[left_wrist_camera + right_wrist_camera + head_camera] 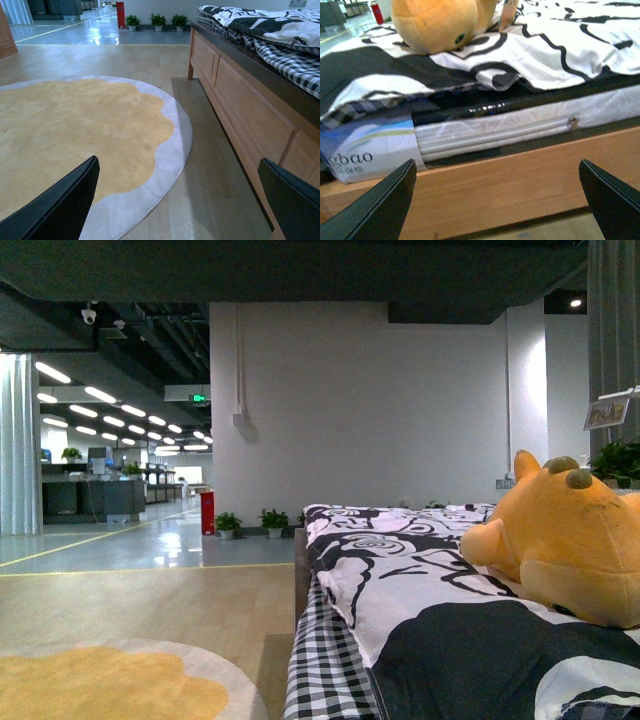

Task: Put away toys

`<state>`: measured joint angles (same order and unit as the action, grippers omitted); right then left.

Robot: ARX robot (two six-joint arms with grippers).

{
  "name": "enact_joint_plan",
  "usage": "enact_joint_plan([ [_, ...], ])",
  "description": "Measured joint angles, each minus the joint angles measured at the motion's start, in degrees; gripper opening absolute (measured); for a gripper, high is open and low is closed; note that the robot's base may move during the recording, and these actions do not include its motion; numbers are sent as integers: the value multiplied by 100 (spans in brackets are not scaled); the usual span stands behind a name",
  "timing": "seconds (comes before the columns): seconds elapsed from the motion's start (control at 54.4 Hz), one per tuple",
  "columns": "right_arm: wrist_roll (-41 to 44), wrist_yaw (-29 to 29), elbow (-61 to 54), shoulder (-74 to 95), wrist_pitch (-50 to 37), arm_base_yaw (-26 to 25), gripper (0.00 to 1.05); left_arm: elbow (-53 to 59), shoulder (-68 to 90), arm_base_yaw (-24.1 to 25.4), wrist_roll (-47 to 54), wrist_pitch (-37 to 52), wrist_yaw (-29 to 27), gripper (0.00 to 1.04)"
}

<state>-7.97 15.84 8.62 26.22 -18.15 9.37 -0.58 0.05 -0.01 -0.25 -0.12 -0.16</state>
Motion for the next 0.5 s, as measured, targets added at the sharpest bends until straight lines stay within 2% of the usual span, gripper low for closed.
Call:
enact_joint_plan([
  [0.313,387,269,1357,3272,-2815,787,98,0,0,0,0,0,0,98],
  [0.496,1163,699,2573,5080,-4057,1047,98,0,0,0,0,0,0,98],
])
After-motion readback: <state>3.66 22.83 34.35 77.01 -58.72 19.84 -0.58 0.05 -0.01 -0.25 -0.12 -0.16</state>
